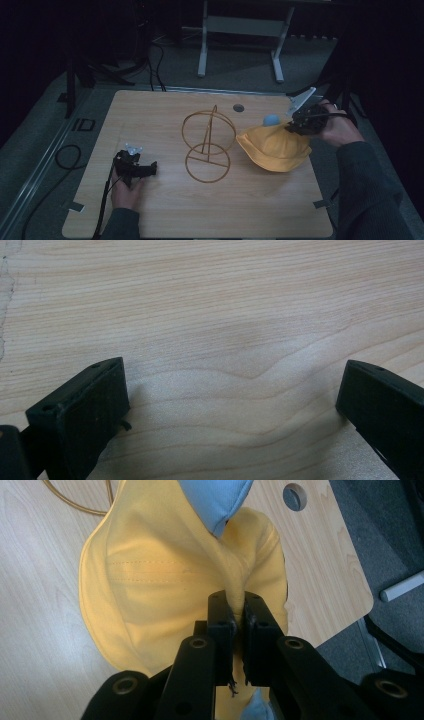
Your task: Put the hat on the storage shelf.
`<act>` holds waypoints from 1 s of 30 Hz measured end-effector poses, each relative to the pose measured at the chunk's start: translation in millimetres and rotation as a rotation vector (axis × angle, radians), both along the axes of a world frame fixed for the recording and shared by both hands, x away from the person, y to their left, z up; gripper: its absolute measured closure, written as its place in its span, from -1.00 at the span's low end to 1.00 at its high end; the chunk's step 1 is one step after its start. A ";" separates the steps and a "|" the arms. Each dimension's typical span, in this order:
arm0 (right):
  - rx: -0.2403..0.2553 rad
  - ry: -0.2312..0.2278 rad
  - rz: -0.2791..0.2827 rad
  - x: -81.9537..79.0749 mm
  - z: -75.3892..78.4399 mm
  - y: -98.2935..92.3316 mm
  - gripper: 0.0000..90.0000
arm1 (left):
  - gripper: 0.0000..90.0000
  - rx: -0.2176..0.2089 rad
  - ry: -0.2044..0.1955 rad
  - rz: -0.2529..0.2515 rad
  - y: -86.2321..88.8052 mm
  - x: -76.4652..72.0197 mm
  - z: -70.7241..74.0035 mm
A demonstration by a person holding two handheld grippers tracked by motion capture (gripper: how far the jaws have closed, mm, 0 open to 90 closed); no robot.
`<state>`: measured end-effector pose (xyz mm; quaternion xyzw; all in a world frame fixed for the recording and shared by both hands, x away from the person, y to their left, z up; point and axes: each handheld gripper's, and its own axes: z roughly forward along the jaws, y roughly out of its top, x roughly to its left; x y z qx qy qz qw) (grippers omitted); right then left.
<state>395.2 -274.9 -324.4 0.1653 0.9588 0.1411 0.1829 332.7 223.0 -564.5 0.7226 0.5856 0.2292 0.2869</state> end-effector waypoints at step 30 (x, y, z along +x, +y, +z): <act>0.084 -0.073 -0.048 -2.6 31.0 -13.2 0.88 | -0.99 0.000 0.001 0.000 0.0 0.0 0.0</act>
